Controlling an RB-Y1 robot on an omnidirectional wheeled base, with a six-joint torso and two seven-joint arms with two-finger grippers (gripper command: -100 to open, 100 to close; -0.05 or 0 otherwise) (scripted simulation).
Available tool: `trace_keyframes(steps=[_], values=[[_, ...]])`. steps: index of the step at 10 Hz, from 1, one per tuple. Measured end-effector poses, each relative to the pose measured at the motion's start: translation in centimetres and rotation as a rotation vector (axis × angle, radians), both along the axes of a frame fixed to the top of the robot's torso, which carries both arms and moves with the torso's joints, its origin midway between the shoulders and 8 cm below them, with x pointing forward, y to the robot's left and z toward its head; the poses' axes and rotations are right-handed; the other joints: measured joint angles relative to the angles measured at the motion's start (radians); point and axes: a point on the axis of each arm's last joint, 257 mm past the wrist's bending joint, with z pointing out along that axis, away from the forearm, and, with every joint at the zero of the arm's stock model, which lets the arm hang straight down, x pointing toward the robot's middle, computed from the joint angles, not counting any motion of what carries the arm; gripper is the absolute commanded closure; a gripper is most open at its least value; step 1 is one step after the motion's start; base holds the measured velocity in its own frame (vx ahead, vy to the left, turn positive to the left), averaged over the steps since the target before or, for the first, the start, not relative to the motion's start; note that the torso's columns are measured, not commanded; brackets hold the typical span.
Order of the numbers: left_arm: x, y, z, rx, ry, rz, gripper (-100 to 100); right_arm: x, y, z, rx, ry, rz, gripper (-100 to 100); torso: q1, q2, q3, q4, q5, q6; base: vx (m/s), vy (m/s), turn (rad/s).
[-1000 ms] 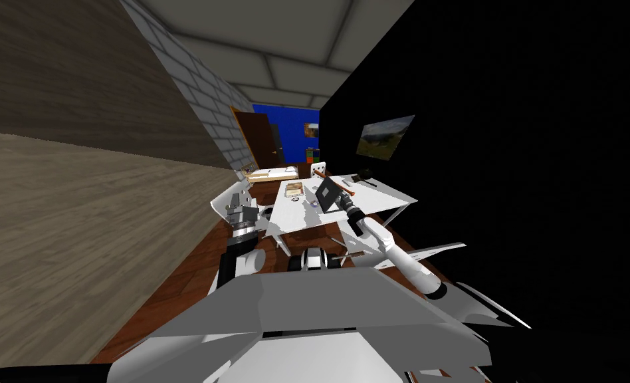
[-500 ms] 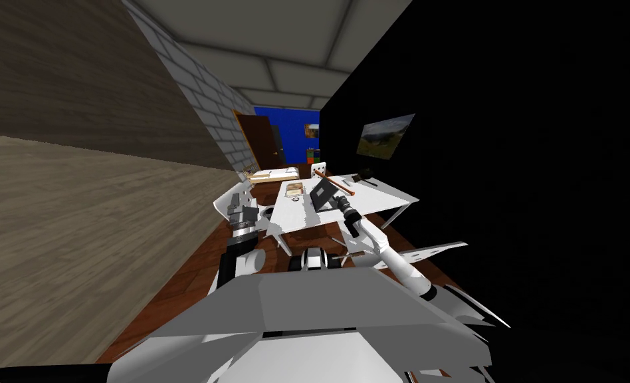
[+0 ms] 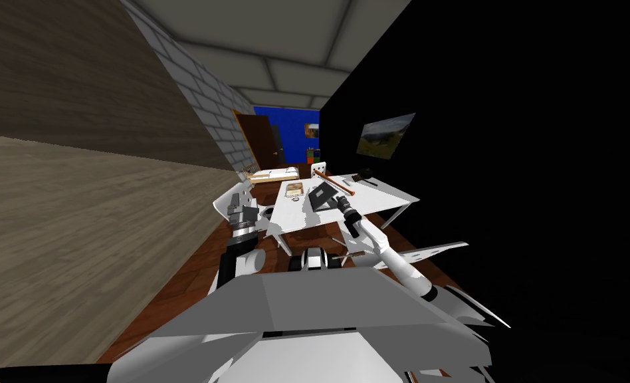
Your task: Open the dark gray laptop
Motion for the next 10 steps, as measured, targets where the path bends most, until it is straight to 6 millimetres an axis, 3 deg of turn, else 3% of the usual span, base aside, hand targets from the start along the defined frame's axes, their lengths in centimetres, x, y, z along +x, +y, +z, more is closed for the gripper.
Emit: trace_keyframes(steps=[2,3,10], values=[[0.0,0.0,0.0,0.000,0.000,0.000,0,0.0,0.0,0.0,0.000,0.000,0.000,100,0.000,0.000,0.000,0.000,0.000,0.000,0.016,0.014,-0.054],[0.0,0.0,0.0,0.000,0.000,0.000,0,-0.4,0.7,-0.1,0.012,0.004,0.015,-100,0.004,0.001,-0.001,0.001,0.003,0.001,-0.003,0.056,-0.039],[0.0,0.0,0.0,0.000,0.000,0.000,0,1.4,-3.9,3.1,0.006,0.006,0.014,-100,0.011,0.006,0.001,0.003,0.007,0.001,-0.031,0.068,0.014]])
